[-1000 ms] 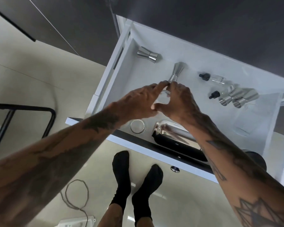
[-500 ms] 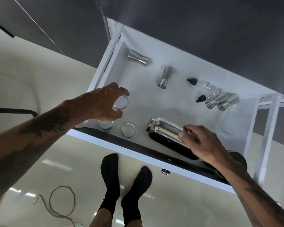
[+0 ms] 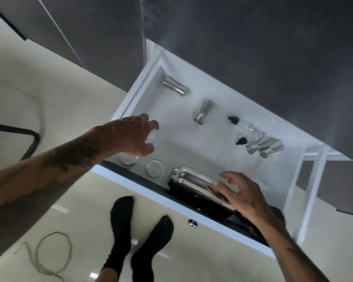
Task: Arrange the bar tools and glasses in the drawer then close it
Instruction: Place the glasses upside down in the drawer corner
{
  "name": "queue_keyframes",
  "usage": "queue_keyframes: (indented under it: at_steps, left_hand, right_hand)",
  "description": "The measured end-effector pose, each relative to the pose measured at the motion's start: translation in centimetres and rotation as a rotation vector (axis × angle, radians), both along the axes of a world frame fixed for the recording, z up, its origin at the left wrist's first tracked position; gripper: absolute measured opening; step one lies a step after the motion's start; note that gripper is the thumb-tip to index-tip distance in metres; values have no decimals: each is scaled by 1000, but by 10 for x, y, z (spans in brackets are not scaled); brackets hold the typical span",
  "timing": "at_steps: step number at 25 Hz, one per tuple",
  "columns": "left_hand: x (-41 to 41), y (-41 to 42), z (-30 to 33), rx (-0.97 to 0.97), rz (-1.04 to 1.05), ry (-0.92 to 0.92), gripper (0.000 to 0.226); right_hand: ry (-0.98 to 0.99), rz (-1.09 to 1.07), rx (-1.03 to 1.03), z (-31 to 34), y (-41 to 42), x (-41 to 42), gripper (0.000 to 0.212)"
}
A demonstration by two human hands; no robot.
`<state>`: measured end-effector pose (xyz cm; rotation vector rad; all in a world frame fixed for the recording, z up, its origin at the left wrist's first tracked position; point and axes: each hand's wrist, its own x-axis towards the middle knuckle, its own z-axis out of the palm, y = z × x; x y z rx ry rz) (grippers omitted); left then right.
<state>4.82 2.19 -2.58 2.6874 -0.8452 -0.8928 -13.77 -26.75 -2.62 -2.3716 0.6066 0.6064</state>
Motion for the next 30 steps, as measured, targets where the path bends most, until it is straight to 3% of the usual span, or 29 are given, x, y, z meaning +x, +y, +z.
queue_keyframes:
  at_steps: [2,4,7,13,16,18,21,24,30]
  left_hand:
    - [2,-1,-2,5,42,19,60]
    - [4,-2,-6,28,52,33,62]
    - [0,-4,-8,10,93,40,61]
    - [-5,-1,-8,-27,127,48,70]
    - [-11,0,-5,-45,144,38,74]
    - [-13,4,-6,-105,174,16,68]
    - [-16,7,-5,-160,229,27,57]
    - [-18,9,-6,-175,250,41,57]
    - [-18,8,-7,-184,254,36,65]
  right_hand:
    - [-130,-351,-247,-4,-33,16,42]
    - [-62,-601,-426,-10,-63,30,58]
    - [166,-658,-430,-27,-82,26,70]
    - [-131,-766,-362,-21,-63,6,58]
    - [-449,-568,-353,8,-33,-1,57]
    - [-536,-331,-269,21,-3,19,57]
    - [-452,-18,-86,18,55,64,55]
    - [-333,252,-88,1,105,92,51]
    - [-171,415,-105,-12,125,98,67]
